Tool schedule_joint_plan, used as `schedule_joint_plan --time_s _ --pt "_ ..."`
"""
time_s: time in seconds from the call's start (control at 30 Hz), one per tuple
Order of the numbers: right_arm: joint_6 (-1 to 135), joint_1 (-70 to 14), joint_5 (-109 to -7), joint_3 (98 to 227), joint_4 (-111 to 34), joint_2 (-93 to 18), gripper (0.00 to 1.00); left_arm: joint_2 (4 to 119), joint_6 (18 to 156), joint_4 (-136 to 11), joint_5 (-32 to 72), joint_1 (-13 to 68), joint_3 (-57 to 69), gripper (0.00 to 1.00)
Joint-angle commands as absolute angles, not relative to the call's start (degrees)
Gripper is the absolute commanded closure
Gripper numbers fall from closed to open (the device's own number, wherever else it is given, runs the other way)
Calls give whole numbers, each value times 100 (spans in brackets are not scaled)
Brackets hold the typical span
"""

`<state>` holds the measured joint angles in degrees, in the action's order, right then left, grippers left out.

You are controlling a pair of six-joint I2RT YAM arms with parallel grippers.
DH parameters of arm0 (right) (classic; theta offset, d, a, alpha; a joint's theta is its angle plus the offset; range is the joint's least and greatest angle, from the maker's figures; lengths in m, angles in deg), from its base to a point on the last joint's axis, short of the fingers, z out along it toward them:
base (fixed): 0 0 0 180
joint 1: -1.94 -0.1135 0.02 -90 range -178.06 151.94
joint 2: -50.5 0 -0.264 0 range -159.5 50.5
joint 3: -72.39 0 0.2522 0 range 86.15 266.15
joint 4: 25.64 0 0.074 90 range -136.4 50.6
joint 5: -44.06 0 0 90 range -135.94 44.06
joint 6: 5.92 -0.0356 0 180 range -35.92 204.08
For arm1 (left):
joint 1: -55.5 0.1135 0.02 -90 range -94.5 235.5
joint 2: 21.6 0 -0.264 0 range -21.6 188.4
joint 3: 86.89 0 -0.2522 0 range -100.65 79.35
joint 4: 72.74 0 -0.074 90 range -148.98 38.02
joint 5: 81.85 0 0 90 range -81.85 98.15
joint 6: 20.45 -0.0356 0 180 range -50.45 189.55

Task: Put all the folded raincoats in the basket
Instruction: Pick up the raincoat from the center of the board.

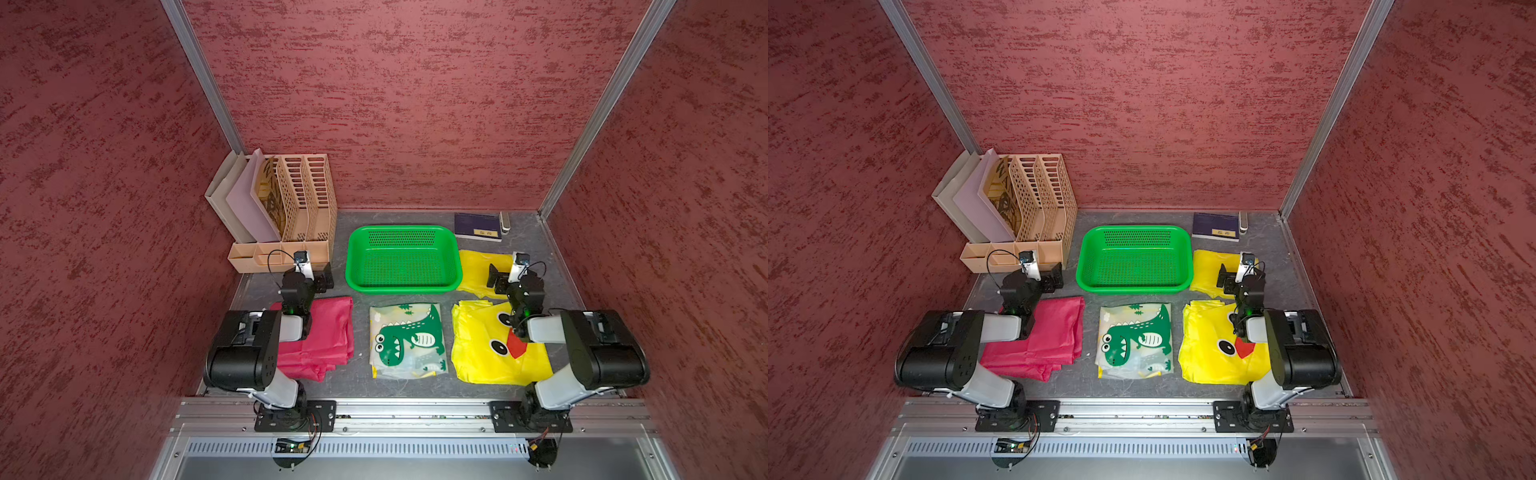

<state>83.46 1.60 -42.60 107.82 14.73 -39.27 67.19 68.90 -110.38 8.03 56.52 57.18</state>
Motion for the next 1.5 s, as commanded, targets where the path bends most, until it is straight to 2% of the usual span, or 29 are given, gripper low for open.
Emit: schedule_joint_plan --time_s 0.0,0.67,0.73,0.8,0.9,1.03,1.2,1.3,1.47 --pt "8326 124 -4159 10742 1465 -3808 2 6625 6963 -11066 778 5682 5782 0" --pt "8319 124 -4192 10745 1451 -3782 2 6591 6955 -11071 623 5661 5786 0" --pt "8383 124 -4285 10915 953 -3546 2 6325 7042 -10634 65 5560 5669 0" --pt "8362 116 -4130 11385 -236 -3034 2 5903 7110 -9341 -519 5428 5159 0" --pt "8100 106 -3719 12135 -1779 -2688 2 5688 7286 -8222 -1325 5223 4554 0" --pt "7723 109 -3588 12388 -2536 -2381 2 5387 7884 -7274 -1740 4998 4154 0" --pt "7122 109 -3861 12745 -3995 -2002 1 5024 9463 -5172 -1260 4963 3443 0" --pt "6703 97 -3986 13123 -5245 -1841 2 4737 10068 -4384 -794 4926 3338 0" --pt "6155 30 -4738 13203 -6277 -1302 3 4442 10706 -3265 -101 4533 3188 0"
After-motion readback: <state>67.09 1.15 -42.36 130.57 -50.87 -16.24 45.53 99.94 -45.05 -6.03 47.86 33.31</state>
